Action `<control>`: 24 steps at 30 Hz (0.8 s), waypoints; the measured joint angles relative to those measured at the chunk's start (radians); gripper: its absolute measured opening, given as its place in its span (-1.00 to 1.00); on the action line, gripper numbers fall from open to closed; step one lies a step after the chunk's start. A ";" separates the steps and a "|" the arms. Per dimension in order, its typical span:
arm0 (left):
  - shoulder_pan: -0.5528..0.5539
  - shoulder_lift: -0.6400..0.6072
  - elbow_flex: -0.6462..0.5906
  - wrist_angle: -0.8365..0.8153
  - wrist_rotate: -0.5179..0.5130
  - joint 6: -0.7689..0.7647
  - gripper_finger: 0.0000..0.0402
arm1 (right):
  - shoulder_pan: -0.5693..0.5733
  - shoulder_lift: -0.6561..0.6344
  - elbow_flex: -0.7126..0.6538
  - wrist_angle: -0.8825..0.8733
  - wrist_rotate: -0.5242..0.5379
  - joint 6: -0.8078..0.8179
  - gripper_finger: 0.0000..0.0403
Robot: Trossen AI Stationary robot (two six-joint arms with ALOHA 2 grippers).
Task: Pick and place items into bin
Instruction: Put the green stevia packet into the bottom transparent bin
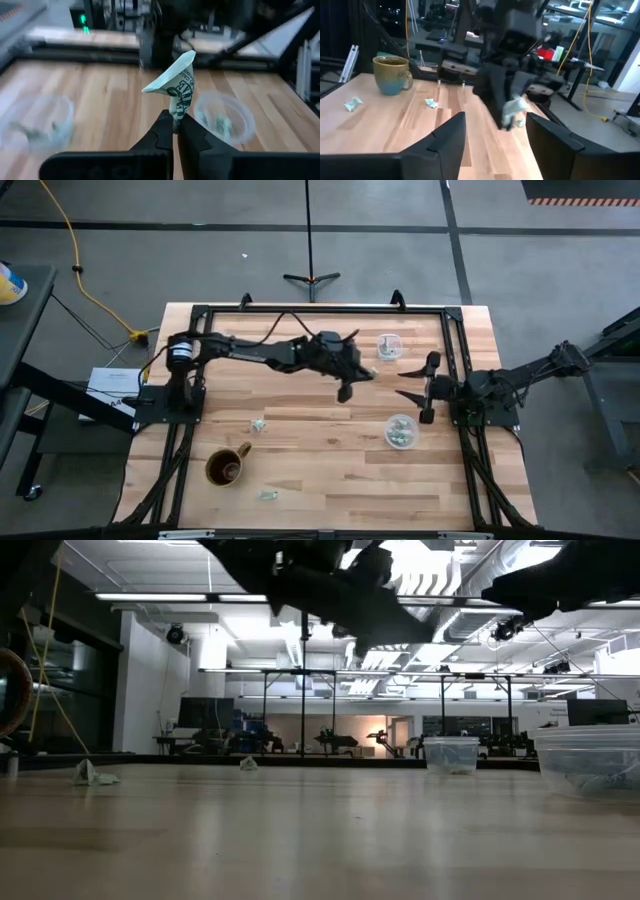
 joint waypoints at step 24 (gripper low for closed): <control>-0.005 0.187 0.298 0.002 0.052 0.037 -0.80 | 0.000 0.022 0.000 0.078 0.143 0.005 0.17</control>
